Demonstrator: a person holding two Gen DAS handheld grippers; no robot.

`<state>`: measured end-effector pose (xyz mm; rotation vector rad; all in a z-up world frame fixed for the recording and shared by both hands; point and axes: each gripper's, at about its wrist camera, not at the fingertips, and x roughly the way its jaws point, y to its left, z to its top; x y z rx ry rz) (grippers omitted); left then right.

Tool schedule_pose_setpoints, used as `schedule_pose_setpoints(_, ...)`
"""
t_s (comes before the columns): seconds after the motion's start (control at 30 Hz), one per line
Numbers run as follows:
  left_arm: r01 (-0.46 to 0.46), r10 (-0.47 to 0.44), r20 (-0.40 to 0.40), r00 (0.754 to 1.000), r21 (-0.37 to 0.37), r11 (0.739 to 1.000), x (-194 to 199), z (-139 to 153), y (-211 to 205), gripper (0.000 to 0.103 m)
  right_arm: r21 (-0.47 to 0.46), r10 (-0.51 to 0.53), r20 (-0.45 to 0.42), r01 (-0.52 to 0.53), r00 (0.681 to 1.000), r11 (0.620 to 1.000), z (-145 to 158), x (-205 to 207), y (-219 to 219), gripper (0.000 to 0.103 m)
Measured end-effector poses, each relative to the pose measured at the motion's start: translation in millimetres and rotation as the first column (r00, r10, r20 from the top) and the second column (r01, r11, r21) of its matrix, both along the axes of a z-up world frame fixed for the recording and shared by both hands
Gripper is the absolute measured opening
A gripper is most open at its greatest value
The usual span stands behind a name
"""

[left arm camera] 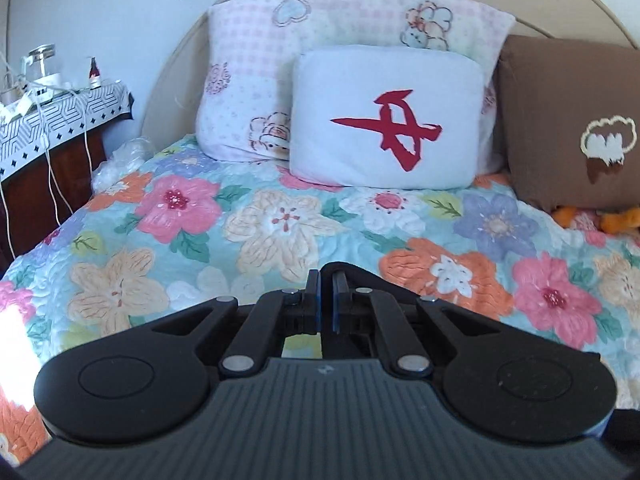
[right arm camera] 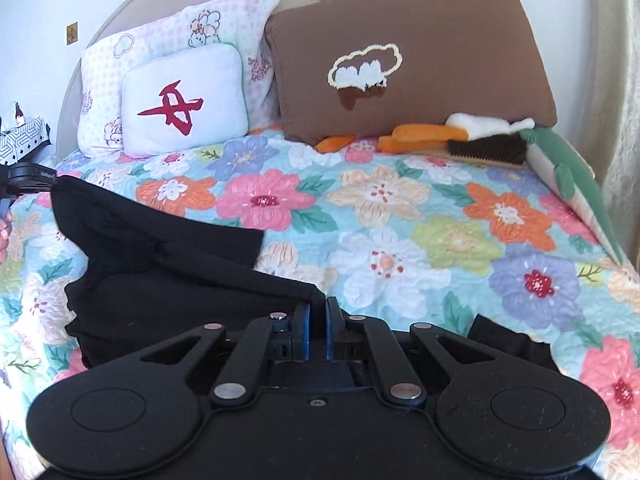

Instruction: Fold clothes

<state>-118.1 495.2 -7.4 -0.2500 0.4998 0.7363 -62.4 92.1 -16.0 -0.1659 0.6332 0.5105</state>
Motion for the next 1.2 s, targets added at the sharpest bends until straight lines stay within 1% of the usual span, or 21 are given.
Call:
schedule_pose_setpoints(0.07,-0.03,0.03,-0.01,0.999,-0.004,1.0,-5,0,6,0.004,-0.001,-0.007,0.003,0.007,1.0,1.0,5,0,-3,0.008)
schedule_pose_setpoints(0.13,-0.06,0.059,-0.043,0.997,-0.016,0.998,-9,-3,11,0.004,-0.005,-0.016,0.007,0.016,1.0,1.0,10,-1,-6,0.008)
schedule_pose_setpoints(0.2,-0.096,0.093,-0.074,0.993,-0.045,0.994,-16,-7,16,0.004,-0.001,-0.024,-0.008,0.024,1.0,1.0,12,-3,-10,0.008)
schedule_pose_setpoints(0.3,-0.154,0.148,-0.114,0.982,-0.047,0.987,-28,-11,23,0.005,0.017,-0.017,-0.04,0.018,0.999,1.0,10,-11,-15,0.008)
schedule_pose_setpoints(0.4,-0.198,0.197,-0.122,0.973,0.002,0.98,-35,-8,28,0.005,-0.009,-0.011,-0.064,0.011,0.998,1.0,-3,-17,-15,0.008)
schedule_pose_setpoints(0.47,-0.212,0.208,-0.123,0.97,-0.015,0.977,-38,-8,34,0.005,-0.022,-0.009,-0.104,0.007,0.995,1.0,-16,-16,-15,0.008)
schedule_pose_setpoints(0.6,-0.257,0.245,-0.178,0.953,-0.047,0.965,-38,-20,44,0.005,-0.049,-0.006,-0.199,-0.004,0.98,0.999,-43,-12,-12,0.008)
schedule_pose_setpoints(0.7,-0.253,0.233,-0.214,0.949,-0.072,0.965,-35,-27,48,0.007,-0.047,0.008,-0.251,-0.021,0.968,0.999,-55,-12,-8,0.009)
schedule_pose_setpoints(0.77,-0.219,0.192,-0.23,0.954,-0.097,0.971,-31,-30,46,0.007,-0.032,0.041,-0.316,-0.054,0.948,0.998,-60,-10,-5,0.014)
schedule_pose_setpoints(0.83,-0.166,0.133,-0.216,0.967,-0.142,0.976,-27,-28,39,0.01,-0.008,0.063,-0.357,-0.071,0.932,0.997,-59,-13,-1,0.017)
schedule_pose_setpoints(0.87,-0.137,0.102,-0.207,0.973,-0.163,0.977,-25,-27,35,0.018,0.006,0.071,-0.358,-0.074,0.931,0.997,-55,-15,0,0.019)
schedule_pose_setpoints(0.9,-0.105,0.07,-0.193,0.979,-0.176,0.979,-22,-24,29,0.033,0.025,0.08,-0.353,-0.076,0.932,0.997,-48,-17,1,0.025)
schedule_pose_setpoints(0.93,-0.072,0.039,-0.177,0.983,-0.186,0.98,-20,-20,22,0.039,0.048,0.095,-0.346,-0.084,0.933,0.995,-40,-19,2,0.032)
schedule_pose_setpoints(0.97,-0.037,0.008,-0.158,0.987,-0.181,0.983,-17,-16,14,0.046,0.074,0.118,-0.337,-0.099,0.934,0.992,-30,-18,3,0.034)
schedule_pose_setpoints(1.0,-0.001,-0.024,-0.14,0.99,-0.173,0.985,-14,-13,6,0.047,0.099,0.14,-0.328,-0.113,0.934,0.989,-21,-16,5,0.037)
schedule_pose_setpoints(1.03,0.042,-0.064,-0.131,0.989,-0.159,0.986,-11,-10,-3,0.048,0.128,0.159,-0.318,-0.124,0.935,0.984,-12,-15,7,0.042)
schedule_pose_setpoints(1.07,0.087,-0.105,-0.123,0.987,-0.15,0.985,-7,-7,-11,0.052,0.157,0.17,-0.317,-0.125,0.933,0.98,-8,-11,9,0.046)
schedule_pose_setpoints(1.1,0.136,-0.155,-0.115,0.981,-0.157,0.978,-2,-7,-18,0.056,0.186,0.18,-0.317,-0.125,0.931,0.975,-4,-6,11,0.053)
schedule_pose_setpoints(1.17,0.232,-0.252,-0.097,0.963,-0.176,0.957,6,-8,-31,0.06,0.231,0.188,-0.325,-0.115,0.927,0.966,-3,7,18,0.054)
schedule_pose_setpoints(1.2,0.274,-0.296,-0.083,0.951,-0.21,0.939,10,-11,-36,0.064,0.231,0.175,-0.335,-0.1,0.926,0.968,-7,15,23,0.055)
